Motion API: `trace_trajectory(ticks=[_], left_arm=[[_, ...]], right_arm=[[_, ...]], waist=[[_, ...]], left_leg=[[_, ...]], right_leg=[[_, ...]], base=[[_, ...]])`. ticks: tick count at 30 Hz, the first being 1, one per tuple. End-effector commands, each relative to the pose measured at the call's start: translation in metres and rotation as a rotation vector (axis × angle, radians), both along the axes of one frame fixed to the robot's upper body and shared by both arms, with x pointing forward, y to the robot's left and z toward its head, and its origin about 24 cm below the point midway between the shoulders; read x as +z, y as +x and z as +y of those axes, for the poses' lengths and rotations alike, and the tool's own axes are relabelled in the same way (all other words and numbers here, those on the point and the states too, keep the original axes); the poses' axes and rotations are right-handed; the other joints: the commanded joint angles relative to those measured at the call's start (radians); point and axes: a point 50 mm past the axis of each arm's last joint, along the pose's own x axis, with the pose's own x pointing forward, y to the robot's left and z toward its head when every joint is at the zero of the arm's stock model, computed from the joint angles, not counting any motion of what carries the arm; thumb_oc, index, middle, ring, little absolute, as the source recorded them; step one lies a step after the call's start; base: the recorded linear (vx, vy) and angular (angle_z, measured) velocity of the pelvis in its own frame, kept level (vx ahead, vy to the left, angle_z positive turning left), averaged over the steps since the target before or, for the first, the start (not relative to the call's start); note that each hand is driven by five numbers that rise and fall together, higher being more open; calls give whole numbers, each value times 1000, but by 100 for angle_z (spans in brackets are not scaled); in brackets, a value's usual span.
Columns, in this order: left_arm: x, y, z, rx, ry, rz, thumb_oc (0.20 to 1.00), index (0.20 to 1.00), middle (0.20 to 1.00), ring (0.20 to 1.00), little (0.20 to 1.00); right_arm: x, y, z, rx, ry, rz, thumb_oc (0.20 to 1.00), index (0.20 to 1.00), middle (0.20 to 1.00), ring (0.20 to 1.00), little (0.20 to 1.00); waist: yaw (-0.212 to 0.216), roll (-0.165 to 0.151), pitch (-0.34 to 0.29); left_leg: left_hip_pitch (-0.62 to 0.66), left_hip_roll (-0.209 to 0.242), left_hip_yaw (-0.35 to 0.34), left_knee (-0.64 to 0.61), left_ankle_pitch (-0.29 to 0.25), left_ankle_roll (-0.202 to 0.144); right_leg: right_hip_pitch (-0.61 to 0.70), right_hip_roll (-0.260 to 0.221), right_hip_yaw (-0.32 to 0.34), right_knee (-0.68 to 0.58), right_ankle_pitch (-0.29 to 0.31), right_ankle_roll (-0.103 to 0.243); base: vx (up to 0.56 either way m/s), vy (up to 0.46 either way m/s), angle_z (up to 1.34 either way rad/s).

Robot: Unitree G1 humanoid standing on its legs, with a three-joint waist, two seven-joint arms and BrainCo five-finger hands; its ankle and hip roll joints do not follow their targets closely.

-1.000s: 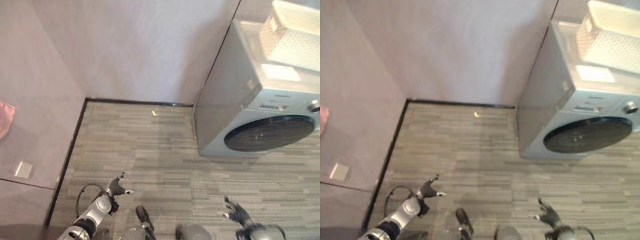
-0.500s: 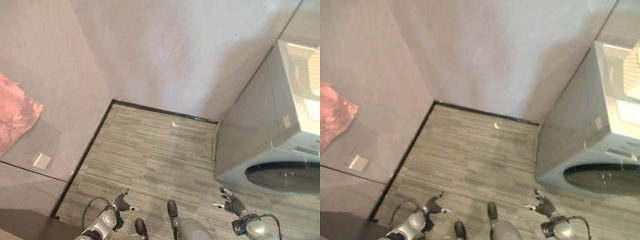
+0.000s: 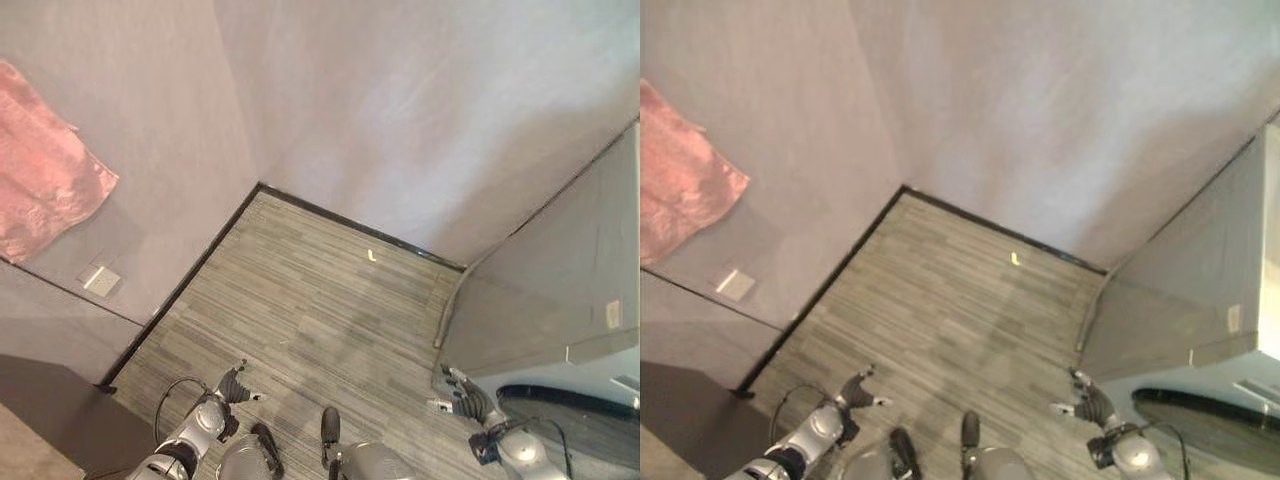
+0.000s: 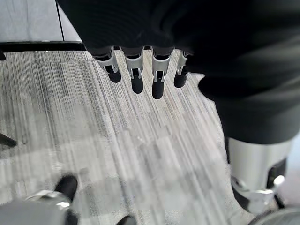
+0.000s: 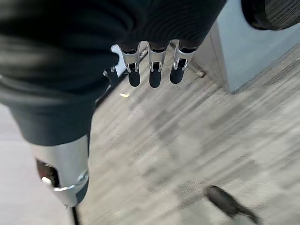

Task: Put brush and paste in cup on sink, flatten towel.

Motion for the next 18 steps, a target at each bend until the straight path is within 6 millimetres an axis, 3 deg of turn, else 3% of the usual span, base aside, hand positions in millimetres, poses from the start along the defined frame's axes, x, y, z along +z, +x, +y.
trace_trajectory(ticks=[1,2,5,7,8,9,10,12,15,16,17,18], left_arm=[[4,-3,15,55,7,-36,1000,1000,1000,1000,1000],[1,-7,16,59,3,-25,1000,1000,1000,1000,1000],[-4,-20,18,97,-33,-6,1000,1000,1000,1000,1000],[-5,-24,18,123,-54,-12,1000,1000,1000,1000,1000],[-4,-25,19,141,-67,-18,1000,1000,1000,1000,1000],[-5,-28,21,175,-78,-28,1000,1000,1000,1000,1000],[-5,-28,21,175,-78,-28,1000,1000,1000,1000,1000],[-8,-37,25,231,-90,-21,1000,1000,1000,1000,1000],[-12,-47,32,286,-83,-5,1000,1000,1000,1000,1000],[-14,-51,34,316,-89,7,1000,1000,1000,1000,1000],[-19,-62,44,448,-113,23,1000,1000,1000,1000,1000],[-19,-62,44,449,-113,22,1000,1000,1000,1000,1000]], right_arm=[[1,-2,-3,25,-34,-7,1000,1000,1000,1000,1000],[-2,-2,-3,27,-38,12,1000,1000,1000,1000,1000],[-3,5,7,43,-16,9,1000,1000,1000,1000,1000],[-5,6,9,1,12,7,1000,1000,1000,1000,1000],[-6,7,11,-22,28,2,1000,1000,1000,1000,1000],[-6,9,15,-44,53,-13,1000,1000,1000,1000,1000],[-6,9,15,-44,53,-13,1000,1000,1000,1000,1000],[-3,18,24,-11,60,-36,1000,1000,1000,1000,1000],[1,24,32,22,72,-60,1000,1000,1000,1000,1000],[3,27,33,30,76,-71,1000,1000,1000,1000,1000],[8,33,40,57,96,-106,1000,1000,1000,1000,1000],[8,33,40,58,96,-106,1000,1000,1000,1000,1000]], waist=[[24,34,-44],[32,40,-56],[62,42,-76],[72,30,-94],[77,25,-100],[84,15,-108],[84,15,-108],[94,20,-105],[99,28,-102],[93,38,-99],[78,38,-98],[77,40,-99]], left_leg=[[-40,12,22,-50,138,42],[-36,18,27,-51,140,30],[-5,0,55,-25,107,71],[-4,-17,93,26,56,95],[4,-31,108,43,33,109],[32,-71,112,55,-19,140],[32,-71,113,55,-20,141],[89,-120,93,37,-64,184],[125,-147,71,20,-77,205],[142,-157,35,5,-80,211],[181,-181,-11,-24,-70,201],[179,-179,-12,-25,-68,201]], right_leg=[[107,-73,80,80,-104,161],[135,-82,82,84,-124,173],[165,-111,108,122,-151,185],[175,-151,105,158,-150,200],[164,-171,105,205,-126,212],[143,-198,118,306,-35,231],[143,-199,119,307,-35,232],[68,-217,122,487,97,233],[39,-205,109,570,137,237],[-15,-161,145,613,111,230],[-77,-104,149,532,42,221],[-77,-102,148,528,46,219]], base=[[711,207,-13],[514,178,-17],[439,194,-52],[424,206,-58],[484,256,-11],[374,211,-7],[355,214,-11],[352,244,9],[280,150,49],[311,54,63],[309,51,64],[486,16,61]])
